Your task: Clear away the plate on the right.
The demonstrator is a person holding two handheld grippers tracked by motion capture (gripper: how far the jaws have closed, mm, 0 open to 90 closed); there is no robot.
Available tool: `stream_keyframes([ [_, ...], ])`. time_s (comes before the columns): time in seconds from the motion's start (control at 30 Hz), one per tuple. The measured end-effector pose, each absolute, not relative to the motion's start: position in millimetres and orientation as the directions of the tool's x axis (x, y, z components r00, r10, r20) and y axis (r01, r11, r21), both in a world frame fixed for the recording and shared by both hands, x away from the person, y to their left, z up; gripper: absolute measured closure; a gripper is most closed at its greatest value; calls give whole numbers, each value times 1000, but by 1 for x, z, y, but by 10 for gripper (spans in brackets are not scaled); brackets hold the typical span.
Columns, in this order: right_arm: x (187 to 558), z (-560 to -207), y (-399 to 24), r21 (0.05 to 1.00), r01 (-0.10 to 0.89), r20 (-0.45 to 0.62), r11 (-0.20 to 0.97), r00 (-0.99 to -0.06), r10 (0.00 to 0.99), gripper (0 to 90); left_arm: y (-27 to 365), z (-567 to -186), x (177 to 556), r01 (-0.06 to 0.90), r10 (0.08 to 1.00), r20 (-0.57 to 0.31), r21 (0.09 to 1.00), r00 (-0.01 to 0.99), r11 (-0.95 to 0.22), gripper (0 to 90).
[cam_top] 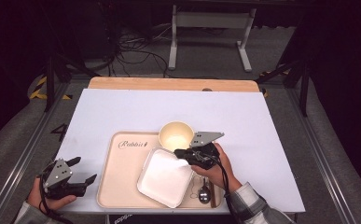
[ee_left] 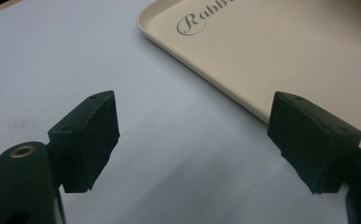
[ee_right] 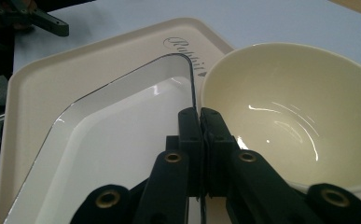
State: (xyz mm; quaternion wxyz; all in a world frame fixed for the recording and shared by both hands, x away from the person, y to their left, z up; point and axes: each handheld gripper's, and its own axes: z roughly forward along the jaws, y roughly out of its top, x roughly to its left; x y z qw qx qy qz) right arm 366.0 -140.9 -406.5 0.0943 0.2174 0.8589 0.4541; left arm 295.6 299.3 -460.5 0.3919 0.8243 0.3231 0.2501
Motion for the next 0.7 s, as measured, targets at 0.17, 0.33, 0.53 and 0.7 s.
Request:
stream_keyframes([
  [0.17,367,-409,-134,818,282,34,502,-894,446,890,299,-461,296,340,728,154,807,668,-483,175],
  [0.33,369,-411,-133,811,286,32,511,-893,449,883,299,-462,296,342,729,154,806,667,-483,175],
  [0.53,368,-410,-132,808,281,23,518,-893,449,818,297,-462,297,341,725,155,803,671,-488,174],
  [0.7,367,-407,-133,820,264,9,508,-893,450,815,298,-462,297,343,725,156,801,671,-490,174],
])
